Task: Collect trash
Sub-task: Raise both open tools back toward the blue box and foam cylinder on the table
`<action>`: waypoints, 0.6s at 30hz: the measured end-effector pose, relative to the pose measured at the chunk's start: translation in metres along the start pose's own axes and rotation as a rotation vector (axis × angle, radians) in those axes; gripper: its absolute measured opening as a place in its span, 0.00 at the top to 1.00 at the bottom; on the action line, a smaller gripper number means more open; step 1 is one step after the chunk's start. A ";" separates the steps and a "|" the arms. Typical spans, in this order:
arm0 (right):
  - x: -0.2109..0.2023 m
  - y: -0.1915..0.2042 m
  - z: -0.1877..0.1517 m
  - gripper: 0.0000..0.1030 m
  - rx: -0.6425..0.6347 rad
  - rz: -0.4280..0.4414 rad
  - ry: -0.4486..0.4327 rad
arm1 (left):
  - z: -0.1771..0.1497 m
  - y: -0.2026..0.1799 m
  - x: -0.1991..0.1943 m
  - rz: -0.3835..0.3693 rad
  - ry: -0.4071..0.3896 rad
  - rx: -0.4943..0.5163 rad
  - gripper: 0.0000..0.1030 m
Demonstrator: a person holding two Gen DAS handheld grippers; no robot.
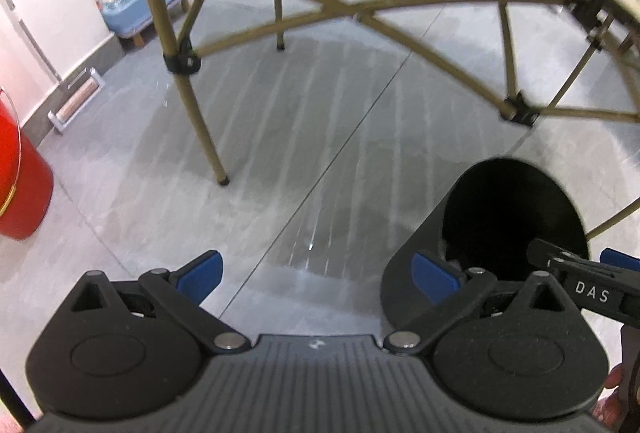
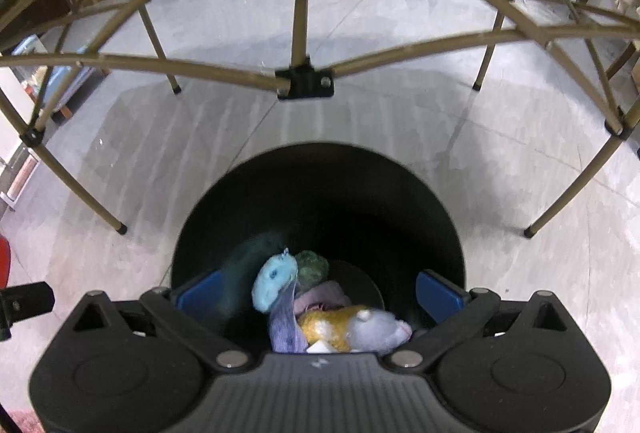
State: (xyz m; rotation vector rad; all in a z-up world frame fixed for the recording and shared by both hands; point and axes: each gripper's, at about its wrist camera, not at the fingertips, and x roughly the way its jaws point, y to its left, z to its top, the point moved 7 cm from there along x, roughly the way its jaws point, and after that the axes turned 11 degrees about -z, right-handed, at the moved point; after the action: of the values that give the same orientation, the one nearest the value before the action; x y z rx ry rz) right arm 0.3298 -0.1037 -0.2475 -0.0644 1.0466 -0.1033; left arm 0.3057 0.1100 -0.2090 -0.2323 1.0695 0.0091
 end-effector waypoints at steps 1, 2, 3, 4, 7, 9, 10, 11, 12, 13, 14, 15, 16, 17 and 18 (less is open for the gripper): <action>-0.006 -0.003 0.003 0.00 0.004 -0.002 -0.026 | 0.002 -0.002 -0.004 -0.003 -0.021 0.004 0.00; -0.011 -0.006 0.006 0.00 0.007 -0.003 -0.052 | 0.005 -0.004 -0.009 -0.004 -0.044 0.010 0.00; -0.018 -0.009 0.009 0.00 0.009 -0.004 -0.086 | 0.008 -0.005 -0.012 -0.003 -0.060 0.013 0.00; -0.025 -0.013 0.011 0.00 0.011 -0.006 -0.114 | 0.011 -0.007 -0.015 -0.002 -0.081 0.016 0.00; -0.045 -0.024 0.019 0.00 0.018 -0.013 -0.204 | 0.018 -0.013 -0.023 0.008 -0.127 0.025 0.00; -0.057 -0.033 0.024 0.00 0.031 -0.004 -0.260 | 0.023 -0.019 -0.030 0.010 -0.161 0.036 0.00; -0.062 -0.037 0.026 0.00 0.039 0.002 -0.284 | 0.025 -0.023 -0.035 0.006 -0.178 0.041 0.00; -0.068 -0.039 0.027 0.00 0.049 0.010 -0.309 | 0.028 -0.028 -0.040 -0.002 -0.197 0.047 0.00; -0.074 -0.042 0.029 0.00 0.057 0.020 -0.337 | 0.031 -0.033 -0.045 -0.009 -0.214 0.052 0.00; -0.081 -0.045 0.030 0.00 0.066 0.030 -0.366 | 0.032 -0.037 -0.051 -0.015 -0.230 0.058 0.00; -0.089 -0.047 0.032 0.00 0.073 0.042 -0.394 | 0.035 -0.041 -0.057 -0.023 -0.250 0.063 0.00; -0.096 -0.050 0.033 0.00 0.078 0.054 -0.425 | 0.038 -0.045 -0.062 -0.031 -0.265 0.062 0.00; -0.102 -0.052 0.034 0.00 0.083 0.061 -0.450 | 0.042 -0.048 -0.068 -0.042 -0.281 0.058 0.00; -0.108 -0.055 0.037 0.00 0.088 0.065 -0.477 | 0.046 -0.053 -0.073 -0.056 -0.297 0.057 0.00; -0.114 -0.058 0.041 0.00 0.096 0.066 -0.508 | 0.049 -0.057 -0.077 -0.062 -0.309 0.062 0.00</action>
State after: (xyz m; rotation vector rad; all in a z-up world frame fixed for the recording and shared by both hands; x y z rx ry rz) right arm 0.3050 -0.1477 -0.1230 0.0309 0.5344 -0.0720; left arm 0.3173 0.0718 -0.1089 -0.2002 0.7531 -0.0431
